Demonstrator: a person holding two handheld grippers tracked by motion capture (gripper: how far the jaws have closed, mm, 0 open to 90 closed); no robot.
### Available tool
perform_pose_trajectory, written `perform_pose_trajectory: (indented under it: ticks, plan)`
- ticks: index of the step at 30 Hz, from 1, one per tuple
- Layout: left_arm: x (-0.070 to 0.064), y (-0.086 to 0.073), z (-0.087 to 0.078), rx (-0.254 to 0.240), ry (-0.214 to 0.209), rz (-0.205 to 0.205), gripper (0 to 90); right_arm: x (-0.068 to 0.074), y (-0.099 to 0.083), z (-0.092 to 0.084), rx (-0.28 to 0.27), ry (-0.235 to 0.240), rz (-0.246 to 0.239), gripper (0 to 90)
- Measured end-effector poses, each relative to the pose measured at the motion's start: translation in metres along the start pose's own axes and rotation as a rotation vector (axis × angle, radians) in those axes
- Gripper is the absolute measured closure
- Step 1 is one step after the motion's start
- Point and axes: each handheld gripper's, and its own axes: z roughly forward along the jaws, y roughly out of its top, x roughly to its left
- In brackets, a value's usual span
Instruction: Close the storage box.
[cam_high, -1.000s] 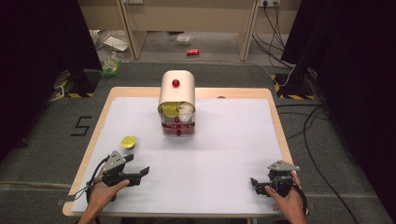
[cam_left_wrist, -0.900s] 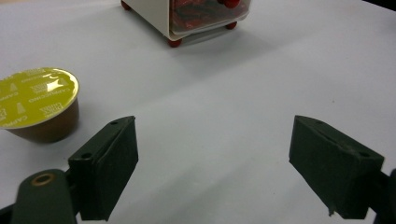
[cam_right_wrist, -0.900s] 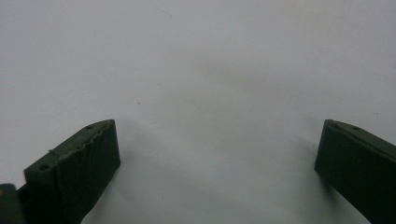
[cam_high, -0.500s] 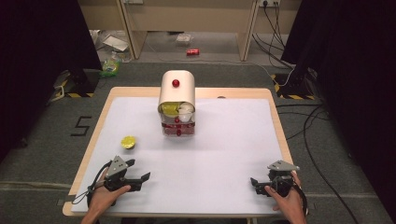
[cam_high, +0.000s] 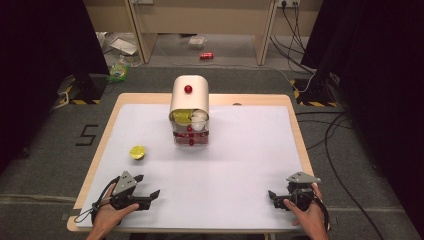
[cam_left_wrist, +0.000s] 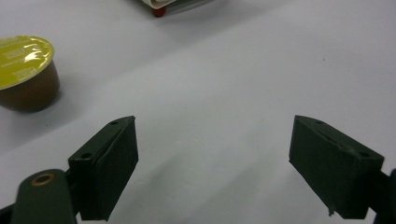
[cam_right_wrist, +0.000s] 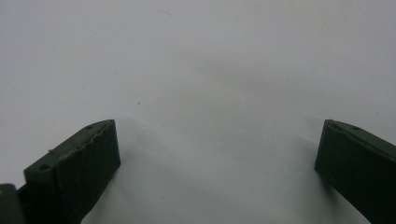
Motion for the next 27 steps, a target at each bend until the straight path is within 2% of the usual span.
perform_pose_trajectory:
  ticks: [6, 16, 27]
  plan:
    - [0.001, -0.004, -0.005, 0.003, 0.001, -0.011, 15.3, 0.0, 0.0, 0.0, 0.0, 0.0, -0.001, 0.3]
    - [0.0, -0.012, -0.014, 0.022, 0.01, -0.007, 15.3, 0.0, 0.0, 0.0, -0.001, 0.0, -0.001, 0.3]
    - [0.001, -0.021, -0.019, 0.03, 0.036, -0.011, 15.3, 0.0, 0.0, 0.0, 0.0, -0.001, 0.0, 0.3]
